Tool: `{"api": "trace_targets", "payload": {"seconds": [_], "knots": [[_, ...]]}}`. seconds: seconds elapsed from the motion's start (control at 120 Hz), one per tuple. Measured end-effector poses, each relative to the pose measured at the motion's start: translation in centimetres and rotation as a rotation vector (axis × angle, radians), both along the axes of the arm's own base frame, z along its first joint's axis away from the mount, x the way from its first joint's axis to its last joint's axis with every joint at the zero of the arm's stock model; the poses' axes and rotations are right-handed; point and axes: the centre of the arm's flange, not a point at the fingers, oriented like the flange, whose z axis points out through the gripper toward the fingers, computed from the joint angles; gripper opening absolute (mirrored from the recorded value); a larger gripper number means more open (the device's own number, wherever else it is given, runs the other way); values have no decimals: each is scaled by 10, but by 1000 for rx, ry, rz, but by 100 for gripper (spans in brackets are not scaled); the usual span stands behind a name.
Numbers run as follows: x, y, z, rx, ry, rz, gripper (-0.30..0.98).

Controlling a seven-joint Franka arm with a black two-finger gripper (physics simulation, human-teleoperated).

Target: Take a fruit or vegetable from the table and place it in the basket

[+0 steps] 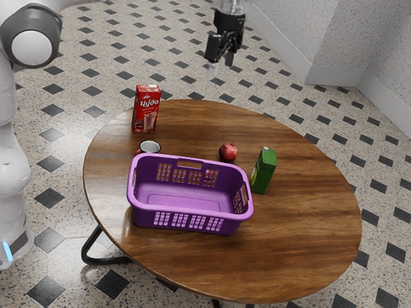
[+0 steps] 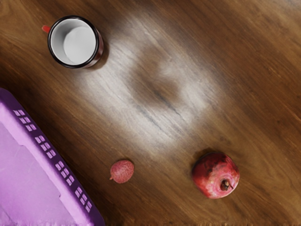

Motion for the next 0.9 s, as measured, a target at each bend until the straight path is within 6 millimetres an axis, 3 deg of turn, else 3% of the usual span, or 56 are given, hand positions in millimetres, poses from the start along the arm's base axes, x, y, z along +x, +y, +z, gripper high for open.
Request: {"api": "trace_targets", "payload": {"seconds": [0.242,0.383,0.417,0.483,0.583,0.792,0.85,0.9], "knots": [[0,-14,4,-47,-27,-128,69],[6,-26,-1,-117,-68,-346,69],[14,-28,-12,-135,-62,-406,69],[39,-25,-54,-173,-35,-504,69],[31,-3,-117,-187,-24,-560,69],[32,47,-151,-150,-115,-688,69],[38,53,-162,-140,-124,-741,69],[46,47,-174,-133,-127,-803,69]]}}
